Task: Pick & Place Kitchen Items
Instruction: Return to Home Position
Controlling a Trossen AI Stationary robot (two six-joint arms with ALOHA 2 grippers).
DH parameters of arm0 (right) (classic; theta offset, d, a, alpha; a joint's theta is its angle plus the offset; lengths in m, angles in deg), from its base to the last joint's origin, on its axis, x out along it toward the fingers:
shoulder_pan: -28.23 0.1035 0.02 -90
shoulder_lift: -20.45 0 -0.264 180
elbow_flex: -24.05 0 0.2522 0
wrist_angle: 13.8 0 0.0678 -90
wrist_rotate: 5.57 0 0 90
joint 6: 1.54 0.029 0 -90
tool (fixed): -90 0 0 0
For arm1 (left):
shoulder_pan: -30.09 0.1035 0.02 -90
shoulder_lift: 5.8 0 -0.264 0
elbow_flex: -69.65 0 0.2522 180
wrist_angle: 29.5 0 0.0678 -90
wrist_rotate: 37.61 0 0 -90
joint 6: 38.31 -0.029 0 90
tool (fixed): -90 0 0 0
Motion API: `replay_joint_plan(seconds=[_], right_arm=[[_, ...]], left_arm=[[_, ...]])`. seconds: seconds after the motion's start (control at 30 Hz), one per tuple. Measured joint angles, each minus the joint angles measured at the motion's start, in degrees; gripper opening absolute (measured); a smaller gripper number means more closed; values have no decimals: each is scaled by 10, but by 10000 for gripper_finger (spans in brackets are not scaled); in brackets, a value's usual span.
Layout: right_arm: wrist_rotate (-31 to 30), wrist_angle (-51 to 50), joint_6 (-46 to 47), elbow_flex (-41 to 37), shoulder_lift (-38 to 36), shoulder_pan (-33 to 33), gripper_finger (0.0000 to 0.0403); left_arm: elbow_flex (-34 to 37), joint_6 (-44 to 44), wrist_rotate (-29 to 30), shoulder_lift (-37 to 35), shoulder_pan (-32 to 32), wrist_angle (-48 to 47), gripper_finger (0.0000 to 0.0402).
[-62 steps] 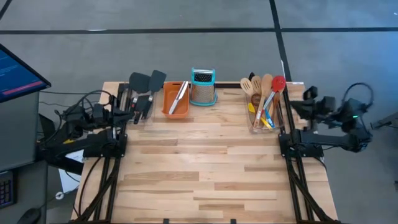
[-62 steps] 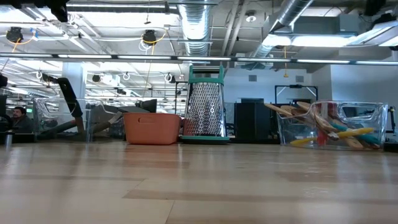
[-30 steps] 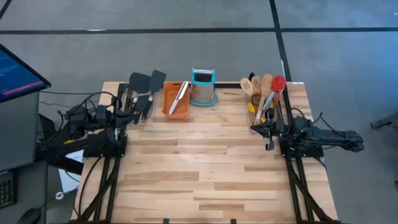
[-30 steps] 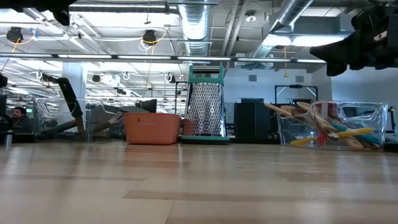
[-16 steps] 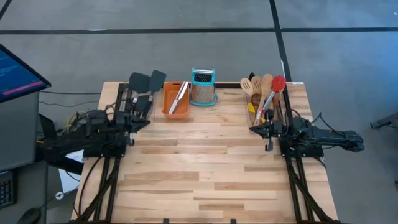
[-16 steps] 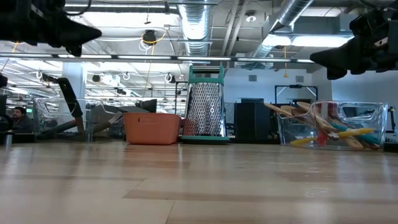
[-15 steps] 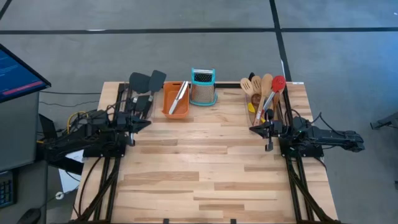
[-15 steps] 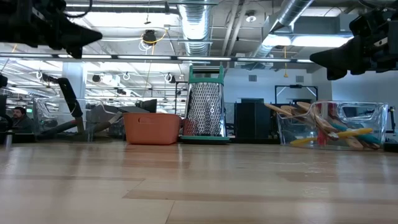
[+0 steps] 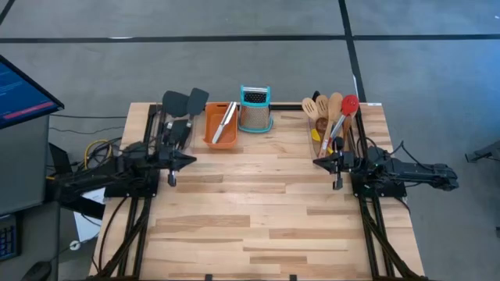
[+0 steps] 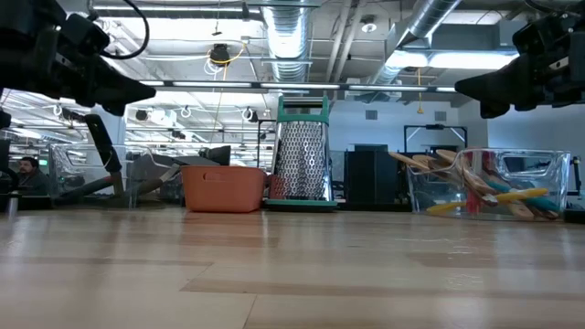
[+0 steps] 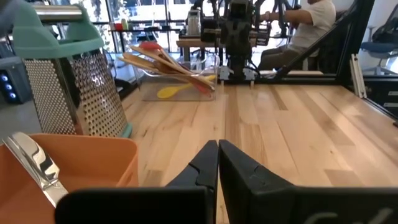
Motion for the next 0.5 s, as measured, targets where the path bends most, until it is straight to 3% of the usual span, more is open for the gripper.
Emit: replay_joint_plan(seconds=[0.5], right_arm=[[0, 0, 0, 0, 0, 0, 0]], left_arm=[[0, -1, 1, 55, 0, 7, 2]])
